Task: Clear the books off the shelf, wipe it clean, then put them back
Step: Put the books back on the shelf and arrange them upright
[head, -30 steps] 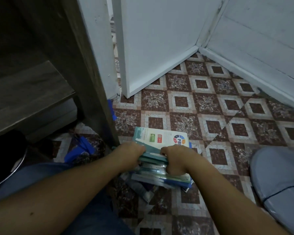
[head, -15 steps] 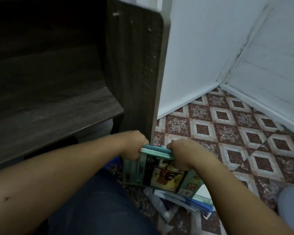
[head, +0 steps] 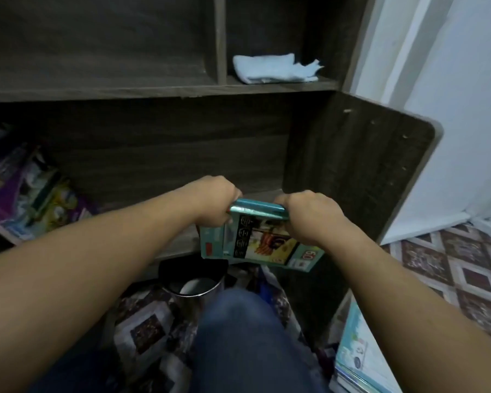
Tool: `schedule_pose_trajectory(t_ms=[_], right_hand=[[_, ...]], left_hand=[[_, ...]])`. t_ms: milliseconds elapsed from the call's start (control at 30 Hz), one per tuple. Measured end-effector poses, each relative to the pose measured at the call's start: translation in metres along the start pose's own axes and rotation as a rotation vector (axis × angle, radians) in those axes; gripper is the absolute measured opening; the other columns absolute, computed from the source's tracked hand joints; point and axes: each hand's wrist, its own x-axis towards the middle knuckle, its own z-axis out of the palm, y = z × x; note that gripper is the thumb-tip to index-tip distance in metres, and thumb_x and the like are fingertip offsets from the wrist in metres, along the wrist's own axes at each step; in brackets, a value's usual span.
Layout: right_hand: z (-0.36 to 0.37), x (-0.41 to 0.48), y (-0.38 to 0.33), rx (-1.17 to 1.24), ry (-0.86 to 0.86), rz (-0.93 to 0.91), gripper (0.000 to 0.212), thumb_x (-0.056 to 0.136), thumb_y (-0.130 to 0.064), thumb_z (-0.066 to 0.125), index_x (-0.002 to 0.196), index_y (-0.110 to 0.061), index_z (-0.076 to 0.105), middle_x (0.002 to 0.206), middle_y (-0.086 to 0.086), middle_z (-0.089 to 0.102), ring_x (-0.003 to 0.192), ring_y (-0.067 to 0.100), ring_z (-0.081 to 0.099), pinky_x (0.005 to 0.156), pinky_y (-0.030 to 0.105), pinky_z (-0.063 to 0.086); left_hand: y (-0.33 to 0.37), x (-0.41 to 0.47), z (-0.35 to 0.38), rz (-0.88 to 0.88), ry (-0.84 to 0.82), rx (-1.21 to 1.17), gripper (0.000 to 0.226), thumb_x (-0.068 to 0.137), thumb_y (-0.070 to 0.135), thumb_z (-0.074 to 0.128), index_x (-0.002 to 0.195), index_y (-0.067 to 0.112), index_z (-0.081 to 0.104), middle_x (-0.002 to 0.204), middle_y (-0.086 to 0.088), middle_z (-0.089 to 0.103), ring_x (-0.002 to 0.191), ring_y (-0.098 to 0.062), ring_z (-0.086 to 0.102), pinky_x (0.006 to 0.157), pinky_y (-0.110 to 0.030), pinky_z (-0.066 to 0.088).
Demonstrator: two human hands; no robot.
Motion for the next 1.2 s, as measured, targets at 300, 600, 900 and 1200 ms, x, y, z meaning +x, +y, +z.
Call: schedule_pose_trajectory(t_ms=[300,600,900,1200], right_hand=[[0.025,0.112,-0.104,-0.105,0.387,-0.253,0.040,0.085,-0.017,0.062,0.122,-0.026,0.052,0.098,0.000,0.064,0.084,0.025,0.062,0.066,0.034,0.041],[0.121,0.141,-0.158,-0.052,0.443,-0.432,0.045,0.073,-0.018,0.037,0.105,-0.019,0.069,0.086,0.002,0.071,0.071,0.026,0.068,0.066,0.033,0.054],[0.175,0.144,-0.158,-0.034,0.176,-0.489,0.047,0.064,-0.008,0.072,0.109,-0.018,0.067,0.091,0.003,0.072,0.073,0.028,0.068,0.061,0.035,0.055],[0.199,0.160,-0.152,-0.024,-0.182,-0.491,0.084,0.089,-0.036,0.063,0.154,-0.031,0.009,0.161,-0.004,0.011,0.147,0.021,0.014,0.117,0.040,0.015]], left_hand=[[-0.111,-0.050,0.037,-0.448,0.280,0.082,0.025,0.086,0.018,0.063,0.109,0.020,0.054,0.099,-0.001,0.063,0.088,-0.023,0.063,0.070,-0.035,0.051],[-0.150,-0.076,0.162,-0.480,0.476,0.178,0.034,0.054,-0.002,0.074,0.085,0.007,0.065,0.072,-0.010,0.065,0.063,-0.030,0.063,0.058,-0.037,0.054],[-0.145,-0.067,0.227,-0.490,0.311,0.021,0.038,0.060,-0.004,0.072,0.093,0.012,0.064,0.083,-0.005,0.067,0.075,-0.024,0.065,0.070,-0.034,0.054],[-0.165,-0.062,0.250,-0.504,0.079,-0.265,0.088,0.082,0.040,0.070,0.151,0.019,0.019,0.156,-0.006,0.020,0.144,-0.024,0.018,0.119,-0.036,0.012]])
